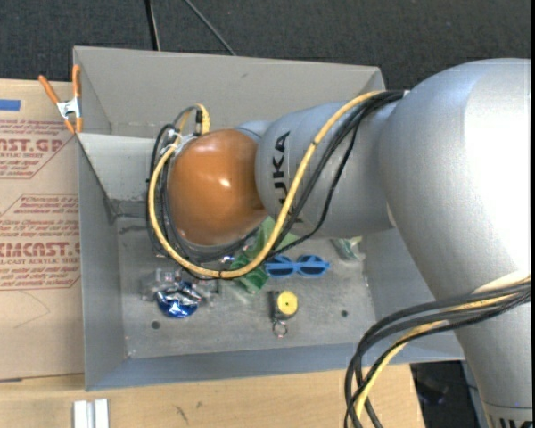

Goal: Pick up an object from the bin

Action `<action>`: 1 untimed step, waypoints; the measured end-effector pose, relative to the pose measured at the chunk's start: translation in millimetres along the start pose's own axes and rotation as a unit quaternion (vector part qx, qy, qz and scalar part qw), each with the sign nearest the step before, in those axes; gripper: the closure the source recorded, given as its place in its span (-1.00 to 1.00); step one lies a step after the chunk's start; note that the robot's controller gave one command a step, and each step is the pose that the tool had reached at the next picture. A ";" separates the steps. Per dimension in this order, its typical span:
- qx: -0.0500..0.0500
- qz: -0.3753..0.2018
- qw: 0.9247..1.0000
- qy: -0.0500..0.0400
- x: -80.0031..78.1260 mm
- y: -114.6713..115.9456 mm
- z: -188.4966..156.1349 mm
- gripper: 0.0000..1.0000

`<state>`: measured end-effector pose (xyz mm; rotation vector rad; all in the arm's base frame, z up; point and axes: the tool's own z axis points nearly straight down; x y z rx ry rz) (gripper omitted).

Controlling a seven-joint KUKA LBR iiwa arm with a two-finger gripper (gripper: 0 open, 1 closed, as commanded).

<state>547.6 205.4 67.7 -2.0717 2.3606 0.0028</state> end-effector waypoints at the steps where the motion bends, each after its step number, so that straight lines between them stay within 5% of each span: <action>1: 0.005 0.027 1.000 -0.002 44.8 -17.4 -159.5 1.00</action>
Offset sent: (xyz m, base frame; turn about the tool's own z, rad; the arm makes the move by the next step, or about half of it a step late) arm 0.0092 -0.0468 0.1546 0.0487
